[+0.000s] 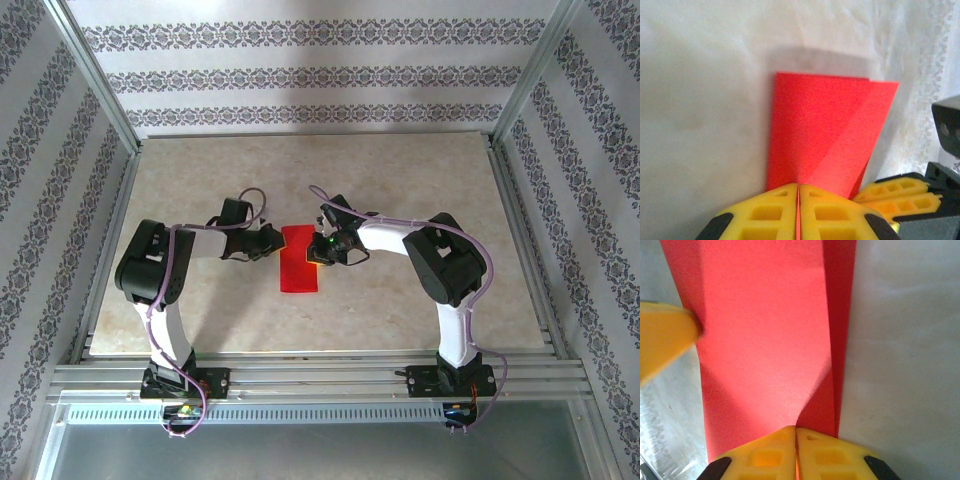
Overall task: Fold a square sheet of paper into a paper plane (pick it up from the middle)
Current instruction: First fold the square sheet of paper in half at the center of the table.
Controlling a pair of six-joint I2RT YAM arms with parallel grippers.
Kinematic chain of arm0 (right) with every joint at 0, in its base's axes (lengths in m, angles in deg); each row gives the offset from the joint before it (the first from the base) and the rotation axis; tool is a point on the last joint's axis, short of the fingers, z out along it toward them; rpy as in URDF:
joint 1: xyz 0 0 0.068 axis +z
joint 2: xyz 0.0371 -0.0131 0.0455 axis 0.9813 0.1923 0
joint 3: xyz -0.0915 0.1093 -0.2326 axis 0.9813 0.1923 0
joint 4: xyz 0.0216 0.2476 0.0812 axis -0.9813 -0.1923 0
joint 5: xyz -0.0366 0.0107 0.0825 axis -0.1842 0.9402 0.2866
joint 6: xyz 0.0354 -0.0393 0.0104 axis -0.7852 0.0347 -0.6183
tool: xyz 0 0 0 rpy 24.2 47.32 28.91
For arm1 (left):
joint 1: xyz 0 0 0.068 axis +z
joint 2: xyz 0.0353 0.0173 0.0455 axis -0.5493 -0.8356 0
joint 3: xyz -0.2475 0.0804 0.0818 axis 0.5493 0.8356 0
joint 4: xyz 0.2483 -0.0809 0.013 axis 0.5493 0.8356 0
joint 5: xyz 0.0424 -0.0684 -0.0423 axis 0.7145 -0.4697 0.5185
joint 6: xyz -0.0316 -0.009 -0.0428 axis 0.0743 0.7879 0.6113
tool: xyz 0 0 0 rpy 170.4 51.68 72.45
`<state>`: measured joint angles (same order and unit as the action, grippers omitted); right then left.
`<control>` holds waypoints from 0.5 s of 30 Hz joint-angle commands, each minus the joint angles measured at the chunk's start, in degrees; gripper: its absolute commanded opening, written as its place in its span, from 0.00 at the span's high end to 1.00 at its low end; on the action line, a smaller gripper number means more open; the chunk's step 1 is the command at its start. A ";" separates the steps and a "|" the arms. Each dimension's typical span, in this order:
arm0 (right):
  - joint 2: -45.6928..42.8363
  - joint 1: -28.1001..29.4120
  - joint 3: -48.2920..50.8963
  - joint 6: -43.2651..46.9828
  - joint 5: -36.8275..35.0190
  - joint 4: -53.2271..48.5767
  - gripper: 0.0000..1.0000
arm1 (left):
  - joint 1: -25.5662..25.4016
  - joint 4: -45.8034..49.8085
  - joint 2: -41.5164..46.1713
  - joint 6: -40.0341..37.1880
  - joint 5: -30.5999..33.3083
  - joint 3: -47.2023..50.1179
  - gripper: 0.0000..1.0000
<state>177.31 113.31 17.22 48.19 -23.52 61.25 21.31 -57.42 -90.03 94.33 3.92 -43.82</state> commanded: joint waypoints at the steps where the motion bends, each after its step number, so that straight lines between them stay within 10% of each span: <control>1: 5.56 -0.04 4.75 2.16 -10.29 -13.93 0.89 | 2.69 2.42 -1.25 -2.64 2.87 -3.44 0.89; 15: 6.29 -0.01 4.21 3.61 -10.69 -15.09 0.89 | -2.23 3.01 0.82 0.49 -1.01 -6.28 0.89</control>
<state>177.31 113.31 17.00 50.55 -23.83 60.81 20.00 -55.65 -88.48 94.55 3.87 -49.27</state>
